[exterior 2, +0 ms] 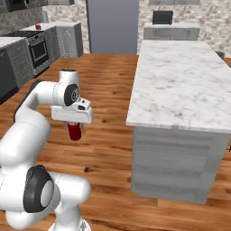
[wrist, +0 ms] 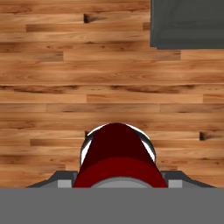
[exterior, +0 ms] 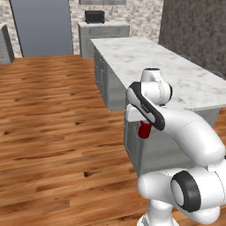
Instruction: Four empty soda cans are scattered around the kitchen. Gather all the cans and cluster them next to the stove for recycling.
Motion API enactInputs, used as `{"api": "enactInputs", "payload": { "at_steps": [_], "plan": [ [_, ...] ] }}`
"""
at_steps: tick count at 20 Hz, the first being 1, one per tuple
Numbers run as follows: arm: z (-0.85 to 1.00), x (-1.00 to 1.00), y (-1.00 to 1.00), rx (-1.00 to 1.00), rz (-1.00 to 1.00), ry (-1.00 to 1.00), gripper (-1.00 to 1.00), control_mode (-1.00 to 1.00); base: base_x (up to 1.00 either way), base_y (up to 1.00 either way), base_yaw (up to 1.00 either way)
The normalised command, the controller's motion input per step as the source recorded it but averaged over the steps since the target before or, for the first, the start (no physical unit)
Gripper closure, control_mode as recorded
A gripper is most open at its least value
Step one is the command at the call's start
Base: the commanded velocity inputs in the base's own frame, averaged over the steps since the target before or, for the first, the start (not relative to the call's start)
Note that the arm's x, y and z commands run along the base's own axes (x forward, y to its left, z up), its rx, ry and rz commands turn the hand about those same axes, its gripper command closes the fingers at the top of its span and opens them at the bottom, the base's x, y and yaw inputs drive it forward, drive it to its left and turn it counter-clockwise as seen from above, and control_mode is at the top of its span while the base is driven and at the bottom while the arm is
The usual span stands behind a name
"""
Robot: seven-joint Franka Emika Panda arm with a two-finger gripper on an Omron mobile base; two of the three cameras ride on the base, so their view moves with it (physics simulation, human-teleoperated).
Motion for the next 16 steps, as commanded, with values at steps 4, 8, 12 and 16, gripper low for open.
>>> {"api": "enactInputs", "payload": {
  "at_steps": [4, 8, 12, 16],
  "plan": [
    [0.00, 0.00, 0.00, 0.00, 0.00, 0.00, 1.00, 1.00, 0.09, 0.83, 0.00],
    [0.00, 0.00, 0.00, 0.00, 0.00, 0.00, 1.00, 1.00, 0.57, 0.77, 0.00],
    [0.00, 0.00, 0.00, 0.00, 0.00, 0.00, 1.00, 1.00, 0.79, 0.66, 0.00],
    [0.00, 0.00, 0.00, 0.00, 0.00, 0.00, 1.00, 1.00, 0.93, 0.57, 0.00]
  ]
}}
